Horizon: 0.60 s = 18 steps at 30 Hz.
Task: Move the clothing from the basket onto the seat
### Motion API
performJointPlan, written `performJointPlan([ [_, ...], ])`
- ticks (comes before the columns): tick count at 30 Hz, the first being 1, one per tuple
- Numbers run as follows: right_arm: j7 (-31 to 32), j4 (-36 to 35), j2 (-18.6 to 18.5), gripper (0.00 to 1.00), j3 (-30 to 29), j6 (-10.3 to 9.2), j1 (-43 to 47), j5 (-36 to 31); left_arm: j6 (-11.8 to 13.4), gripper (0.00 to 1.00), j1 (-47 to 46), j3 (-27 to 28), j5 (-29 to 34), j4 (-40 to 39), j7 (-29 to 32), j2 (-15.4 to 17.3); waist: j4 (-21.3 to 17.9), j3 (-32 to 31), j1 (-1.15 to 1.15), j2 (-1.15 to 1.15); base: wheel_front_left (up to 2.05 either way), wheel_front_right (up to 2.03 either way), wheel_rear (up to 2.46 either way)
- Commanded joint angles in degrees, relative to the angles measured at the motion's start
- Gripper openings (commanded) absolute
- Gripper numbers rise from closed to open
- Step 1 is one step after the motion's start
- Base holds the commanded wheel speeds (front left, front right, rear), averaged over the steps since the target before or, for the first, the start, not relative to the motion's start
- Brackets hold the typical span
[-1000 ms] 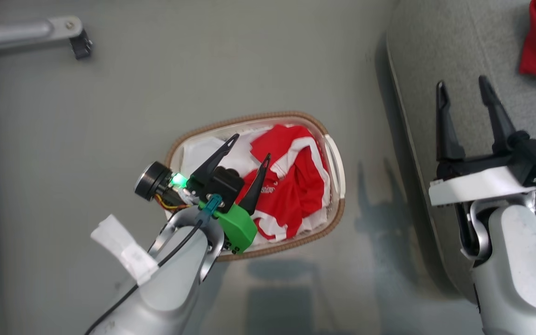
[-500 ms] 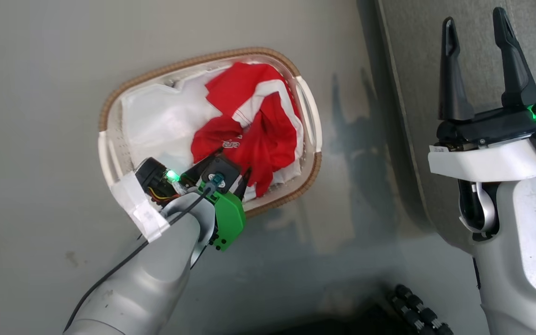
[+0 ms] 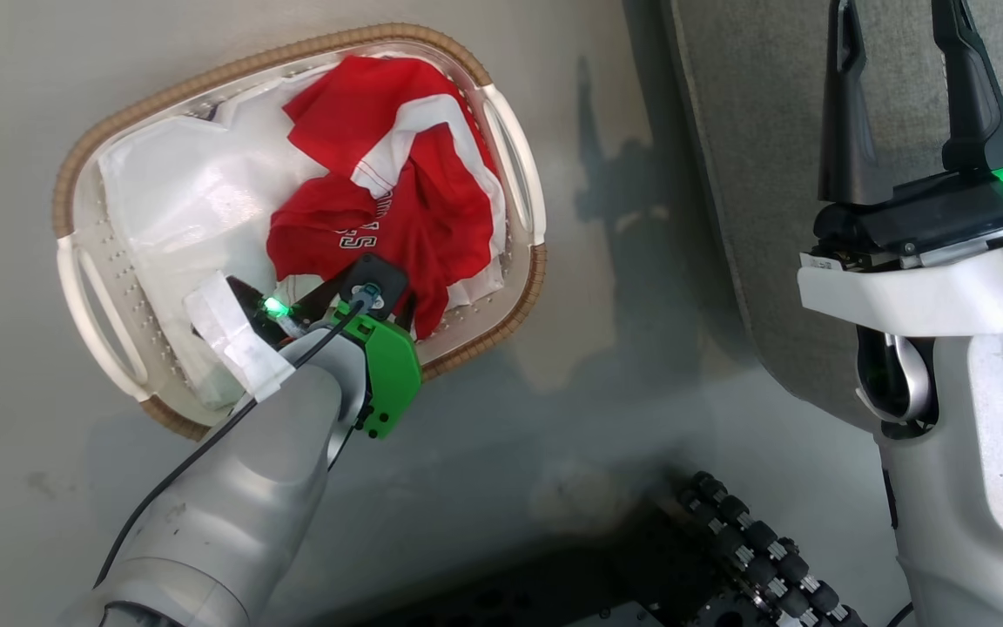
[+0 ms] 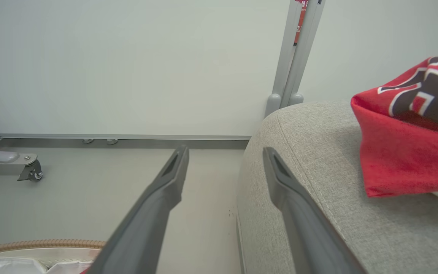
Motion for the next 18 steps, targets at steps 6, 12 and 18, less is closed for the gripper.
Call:
performJointPlan([
  [6, -0.02, 0.35, -0.12, 1.0, 0.38, -0.08, -0.18, 0.6, 1.39, 0.0, -1.38, 0.44, -1.81, 3.29, -0.71, 0.39, -1.33, 0.72, -0.01, 0.0, 0.0, 0.0, 0.0],
  [12, -0.01, 1.55, -0.13, 1.0, 0.67, -0.08, 0.71, -0.21, 1.72, 0.0, -0.44, 0.4, -2.95, 4.46, -4.26, 0.37, 0.07, -1.96, -0.01, 0.0, 0.0, 0.0, 0.0],
  [18, -0.01, 3.22, -0.15, 1.0, 1.22, -0.08, 1.5, -1.34, 1.24, 0.0, 1.29, 0.09, -3.65, 4.82, -8.2, 0.37, 2.37, -7.24, -0.01, 0.0, 0.0, 0.0, 0.0],
])
